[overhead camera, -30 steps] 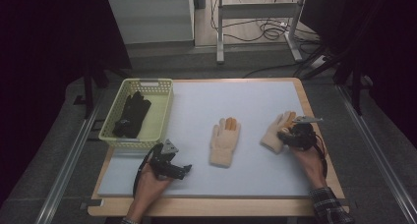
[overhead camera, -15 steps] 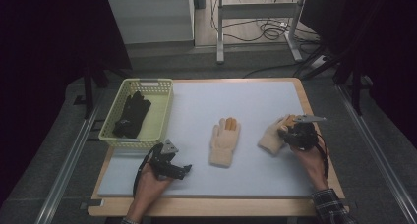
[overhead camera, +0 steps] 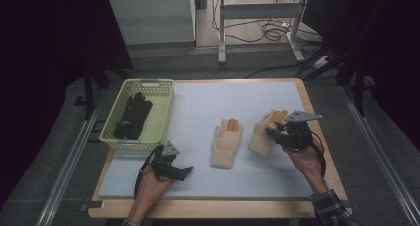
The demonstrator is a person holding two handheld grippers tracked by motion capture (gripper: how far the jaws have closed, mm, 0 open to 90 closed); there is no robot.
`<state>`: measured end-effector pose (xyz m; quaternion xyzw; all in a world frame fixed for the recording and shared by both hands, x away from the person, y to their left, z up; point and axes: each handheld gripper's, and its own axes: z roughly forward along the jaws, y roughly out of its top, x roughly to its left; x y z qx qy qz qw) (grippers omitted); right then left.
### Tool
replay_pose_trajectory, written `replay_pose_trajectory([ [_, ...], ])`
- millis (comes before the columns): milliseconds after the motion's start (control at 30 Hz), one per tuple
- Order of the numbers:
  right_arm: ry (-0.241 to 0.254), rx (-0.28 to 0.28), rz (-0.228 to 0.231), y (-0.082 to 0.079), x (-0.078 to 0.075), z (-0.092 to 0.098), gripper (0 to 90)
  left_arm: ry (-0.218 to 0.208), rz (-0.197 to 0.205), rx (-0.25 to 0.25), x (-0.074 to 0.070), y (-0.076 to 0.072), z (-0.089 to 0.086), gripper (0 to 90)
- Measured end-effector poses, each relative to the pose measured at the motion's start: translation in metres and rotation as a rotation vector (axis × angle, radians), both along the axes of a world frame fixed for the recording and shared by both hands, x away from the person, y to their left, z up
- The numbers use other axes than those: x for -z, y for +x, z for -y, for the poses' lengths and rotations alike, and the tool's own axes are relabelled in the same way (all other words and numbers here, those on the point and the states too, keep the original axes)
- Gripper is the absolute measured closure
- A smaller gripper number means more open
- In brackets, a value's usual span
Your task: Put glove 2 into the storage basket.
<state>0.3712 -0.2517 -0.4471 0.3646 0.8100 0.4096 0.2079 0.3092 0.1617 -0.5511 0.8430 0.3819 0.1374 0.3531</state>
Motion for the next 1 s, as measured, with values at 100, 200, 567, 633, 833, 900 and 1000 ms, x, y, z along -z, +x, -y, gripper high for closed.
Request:
replay_pose_trajectory([
  [100, 0.010, -0.043, 0.012, -0.004, -0.008, -0.014, 58.9, -0.001, 0.000, -0.001, 0.000, 0.000, 0.000, 3.0],
  [200, 0.023, -0.093, 0.021, -0.007, -0.015, -0.030, 58.8, -0.001, 0.000, -0.001, 0.000, 0.000, 0.000, 3.0],
  [567, 0.013, -0.246, 0.008, -0.007, -0.011, -0.098, 58.7, -0.001, 0.000, -0.001, 0.000, 0.000, 0.000, 3.0],
  [633, 0.006, -0.260, -0.003, -0.006, -0.004, -0.108, 58.7, -0.002, 0.000, -0.001, 0.000, 0.000, 0.000, 3.0],
  [833, -0.032, -0.283, -0.038, -0.001, 0.020, -0.121, 58.7, -0.002, 0.001, -0.002, 0.000, 0.000, 0.000, 3.0],
  [900, -0.047, -0.280, -0.042, 0.001, 0.027, -0.122, 58.7, -0.003, 0.001, -0.002, 0.000, 0.000, 0.000, 3.0],
  [1000, -0.054, -0.274, -0.058, 0.004, 0.035, -0.120, 58.6, -0.001, 0.000, 0.000, 0.000, 0.000, 0.000, 3.0],
])
